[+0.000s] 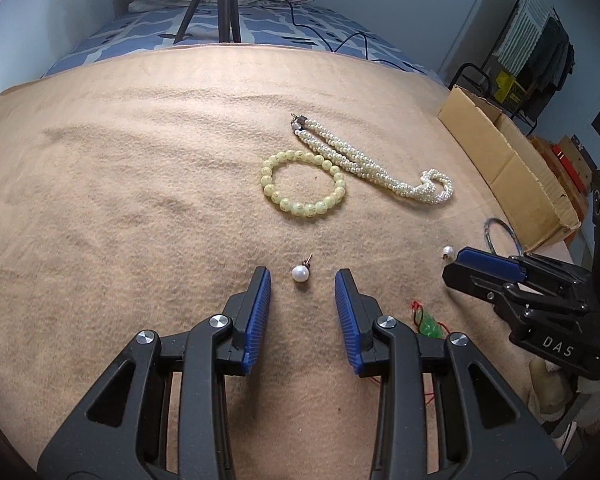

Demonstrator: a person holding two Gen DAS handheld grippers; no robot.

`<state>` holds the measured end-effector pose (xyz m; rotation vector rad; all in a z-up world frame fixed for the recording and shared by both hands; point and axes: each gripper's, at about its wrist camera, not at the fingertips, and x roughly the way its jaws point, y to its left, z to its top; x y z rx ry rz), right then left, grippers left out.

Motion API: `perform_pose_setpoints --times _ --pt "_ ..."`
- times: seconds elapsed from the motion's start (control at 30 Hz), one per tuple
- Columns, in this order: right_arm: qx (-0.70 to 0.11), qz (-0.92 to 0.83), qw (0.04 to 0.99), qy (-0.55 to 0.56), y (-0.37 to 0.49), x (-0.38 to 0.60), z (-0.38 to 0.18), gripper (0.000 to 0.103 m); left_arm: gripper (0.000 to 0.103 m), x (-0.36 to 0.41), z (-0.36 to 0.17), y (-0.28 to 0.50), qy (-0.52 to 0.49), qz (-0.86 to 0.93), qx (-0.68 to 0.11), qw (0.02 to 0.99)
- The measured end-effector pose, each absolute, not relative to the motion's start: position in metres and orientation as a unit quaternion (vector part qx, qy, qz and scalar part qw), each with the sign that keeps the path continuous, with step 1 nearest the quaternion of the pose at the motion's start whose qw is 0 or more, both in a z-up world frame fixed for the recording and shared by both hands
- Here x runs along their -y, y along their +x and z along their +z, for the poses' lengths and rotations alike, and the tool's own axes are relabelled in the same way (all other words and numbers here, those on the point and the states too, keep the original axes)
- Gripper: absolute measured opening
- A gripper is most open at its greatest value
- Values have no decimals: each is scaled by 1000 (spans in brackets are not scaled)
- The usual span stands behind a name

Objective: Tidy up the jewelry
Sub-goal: 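Close the left tool on the white pearl earring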

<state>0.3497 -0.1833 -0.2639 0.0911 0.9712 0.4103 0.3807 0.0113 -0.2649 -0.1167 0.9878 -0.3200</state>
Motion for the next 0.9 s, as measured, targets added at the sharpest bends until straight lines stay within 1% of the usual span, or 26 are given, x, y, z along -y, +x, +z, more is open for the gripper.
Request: perform_pose_setpoints --times 0.2,0.27,0.43,0.47,0.53,0.6,0.67,0.9 --pt "-465 195 863 43 356 179 -267 26 33 -10 -267 382 -54 -156 -469 868" --pt "-465 194 863 40 357 177 -267 24 27 -9 -267 383 -52 -156 -469 868" --pt "-464 190 865 24 360 171 -269 21 26 -6 -269 382 -45 -157 -466 870" --pt "-464 189 865 20 360 170 -269 20 22 -6 -269 382 -44 -157 -466 870" --pt "-464 187 866 13 361 168 -269 18 19 -5 -269 382 -41 -156 -466 870" --pt "-464 185 866 7 362 167 -269 12 15 -4 -269 382 -37 -154 -465 871" --pt "-463 185 867 2 362 166 -268 7 8 -3 -269 381 -34 -154 -465 871" --pt "-459 189 868 -1 360 167 -267 6 7 -1 -268 378 -23 -147 -457 877"
